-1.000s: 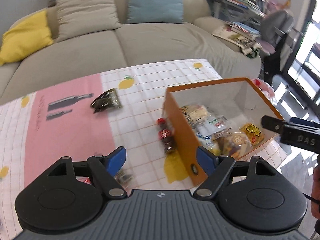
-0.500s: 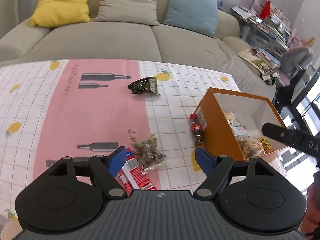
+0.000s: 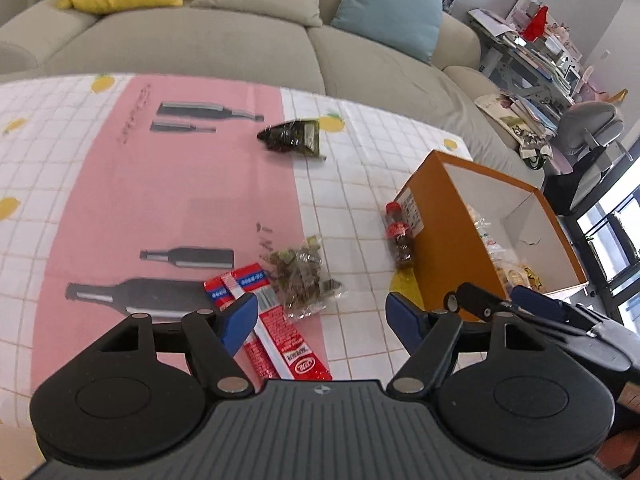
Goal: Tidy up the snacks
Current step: 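Reach the left tool to the red sausage sticks while the right reaches the clear brown-snack pack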
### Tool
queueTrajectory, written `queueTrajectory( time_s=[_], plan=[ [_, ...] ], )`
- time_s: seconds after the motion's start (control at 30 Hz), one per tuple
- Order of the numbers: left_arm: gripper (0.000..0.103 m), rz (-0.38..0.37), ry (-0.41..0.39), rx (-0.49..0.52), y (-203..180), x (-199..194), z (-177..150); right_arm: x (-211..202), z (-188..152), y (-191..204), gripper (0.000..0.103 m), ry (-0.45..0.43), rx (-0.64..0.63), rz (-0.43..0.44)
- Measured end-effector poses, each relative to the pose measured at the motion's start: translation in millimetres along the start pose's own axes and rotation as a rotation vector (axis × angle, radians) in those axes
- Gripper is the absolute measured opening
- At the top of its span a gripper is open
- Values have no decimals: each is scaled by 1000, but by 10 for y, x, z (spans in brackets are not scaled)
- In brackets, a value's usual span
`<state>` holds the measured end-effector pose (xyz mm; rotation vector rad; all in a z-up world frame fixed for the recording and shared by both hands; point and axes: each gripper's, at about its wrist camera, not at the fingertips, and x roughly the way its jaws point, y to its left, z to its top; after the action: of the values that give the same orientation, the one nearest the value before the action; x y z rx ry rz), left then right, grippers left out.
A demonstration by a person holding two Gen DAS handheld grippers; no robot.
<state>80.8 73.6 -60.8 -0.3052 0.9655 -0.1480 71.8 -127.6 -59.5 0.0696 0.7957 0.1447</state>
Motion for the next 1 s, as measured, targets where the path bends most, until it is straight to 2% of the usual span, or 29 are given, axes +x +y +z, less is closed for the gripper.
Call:
queueTrajectory(
  time_s=[0.33,0.63,0.8,1.0],
  plan=[
    [83,46,118,-93,239,429,-107,356,-269,86,56,36,-96,2],
    [81,126,185,-210,434,784,-104,653,-302,263,54,60,-141,74],
    [81,179,194,-167,336,958,-149,793,-284,289,54,68,-148,69],
    [89,205,171,-85,171,1083,-129,907,-255,198,53,84,-123,65]
  ],
)
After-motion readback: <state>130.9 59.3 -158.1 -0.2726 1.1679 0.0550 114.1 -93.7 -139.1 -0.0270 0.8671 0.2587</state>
